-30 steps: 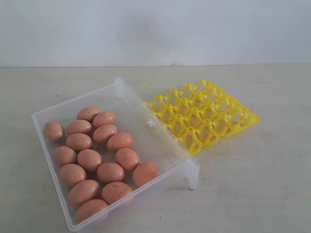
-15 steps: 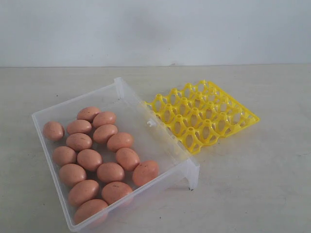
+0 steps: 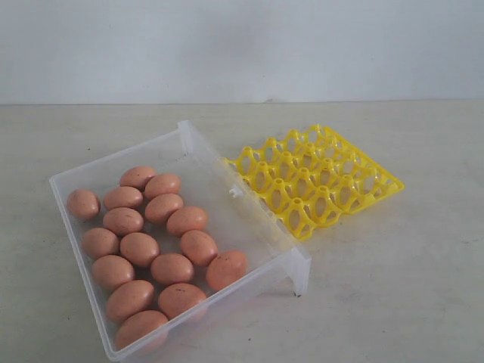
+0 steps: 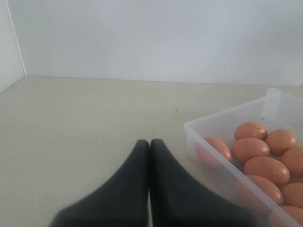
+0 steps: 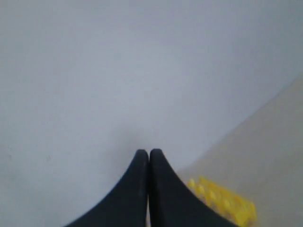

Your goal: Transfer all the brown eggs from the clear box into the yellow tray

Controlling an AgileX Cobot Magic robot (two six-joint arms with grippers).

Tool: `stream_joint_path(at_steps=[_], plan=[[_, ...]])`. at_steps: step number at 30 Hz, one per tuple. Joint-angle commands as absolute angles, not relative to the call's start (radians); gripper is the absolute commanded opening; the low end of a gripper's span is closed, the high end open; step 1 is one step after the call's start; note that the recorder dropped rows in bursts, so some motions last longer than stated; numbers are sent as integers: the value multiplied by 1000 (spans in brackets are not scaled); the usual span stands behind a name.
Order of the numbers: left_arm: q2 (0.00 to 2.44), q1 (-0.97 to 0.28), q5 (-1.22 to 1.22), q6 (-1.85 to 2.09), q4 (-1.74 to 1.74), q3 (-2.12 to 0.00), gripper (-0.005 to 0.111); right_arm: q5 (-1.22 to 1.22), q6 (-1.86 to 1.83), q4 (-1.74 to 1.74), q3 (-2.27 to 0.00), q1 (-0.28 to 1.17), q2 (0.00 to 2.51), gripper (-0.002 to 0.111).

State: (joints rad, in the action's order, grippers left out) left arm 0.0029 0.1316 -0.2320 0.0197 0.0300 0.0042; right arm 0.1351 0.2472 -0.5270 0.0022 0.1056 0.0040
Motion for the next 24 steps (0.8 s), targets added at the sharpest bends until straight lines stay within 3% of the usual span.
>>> stream_joint_path(at_steps=[1, 3, 5, 8, 11, 15, 17, 21, 24], plan=[[0, 128, -232, 20, 35, 0, -4, 800, 246, -619, -22, 101, 55, 0], [0, 128, -232, 20, 35, 0, -4, 853, 246, -705, -136, 101, 153, 0], [0, 128, -232, 20, 35, 0, -4, 720, 246, -660, -310, 101, 301, 0], [0, 128, -232, 20, 35, 0, -4, 520, 264, -286, -603, 101, 577, 0], [0, 128, -232, 20, 35, 0, -4, 419, 472, 379, -901, 101, 886, 0], [0, 128, -232, 20, 35, 0, -4, 97, 1314, 1334, -1245, 189, 1258, 0], [0, 128, -232, 20, 35, 0, -4, 111, 1649, 1744, -1304, 244, 1363, 0], [0, 128, -232, 20, 35, 0, -4, 346, 1728, 1744, -1336, 316, 1511, 0], [0, 128, -232, 20, 35, 0, -4, 277, 1678, 1744, -1336, 366, 1603, 0]])
